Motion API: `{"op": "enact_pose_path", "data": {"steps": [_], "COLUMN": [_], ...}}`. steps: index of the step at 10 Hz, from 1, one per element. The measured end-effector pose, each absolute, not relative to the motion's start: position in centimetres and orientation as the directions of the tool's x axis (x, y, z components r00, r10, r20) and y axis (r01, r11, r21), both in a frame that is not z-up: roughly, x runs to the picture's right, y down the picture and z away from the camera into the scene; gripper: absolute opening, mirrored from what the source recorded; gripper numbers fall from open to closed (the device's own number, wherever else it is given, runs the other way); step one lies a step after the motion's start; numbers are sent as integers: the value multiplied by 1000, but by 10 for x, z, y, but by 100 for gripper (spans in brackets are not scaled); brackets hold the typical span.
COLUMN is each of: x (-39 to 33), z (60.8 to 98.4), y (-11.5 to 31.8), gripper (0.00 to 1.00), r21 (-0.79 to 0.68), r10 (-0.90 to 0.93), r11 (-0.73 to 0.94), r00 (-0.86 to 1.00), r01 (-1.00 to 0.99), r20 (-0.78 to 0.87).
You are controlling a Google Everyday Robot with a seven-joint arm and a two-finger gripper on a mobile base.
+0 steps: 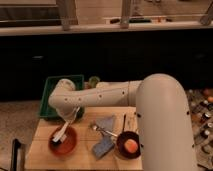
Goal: Wipe red bowl with brush
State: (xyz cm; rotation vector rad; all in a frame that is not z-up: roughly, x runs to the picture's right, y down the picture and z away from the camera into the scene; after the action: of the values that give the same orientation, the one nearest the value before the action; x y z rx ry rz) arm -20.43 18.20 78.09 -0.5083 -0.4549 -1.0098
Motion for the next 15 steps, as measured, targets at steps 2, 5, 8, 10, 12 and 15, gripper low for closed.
{"op": "enact_pose_path", "data": {"steps": [2, 5, 8, 10, 12, 15], "x": [-206, -195, -154, -146, -145, -153], "z": [776, 783, 793, 797, 797, 786], "y": [198, 219, 220, 215, 201, 186], "gripper": [0, 0, 0, 0, 0, 0], "r21": [-177, -202, -266, -282, -280, -233], "r10": [-677, -650, -622, -613, -615, -643], "r11": [420, 422, 446, 462, 478, 484], "r00": [437, 450, 510, 532, 545, 524], "r01": [890, 884, 854, 841, 833, 843], "r20": [592, 612, 595, 584, 570, 558]}}
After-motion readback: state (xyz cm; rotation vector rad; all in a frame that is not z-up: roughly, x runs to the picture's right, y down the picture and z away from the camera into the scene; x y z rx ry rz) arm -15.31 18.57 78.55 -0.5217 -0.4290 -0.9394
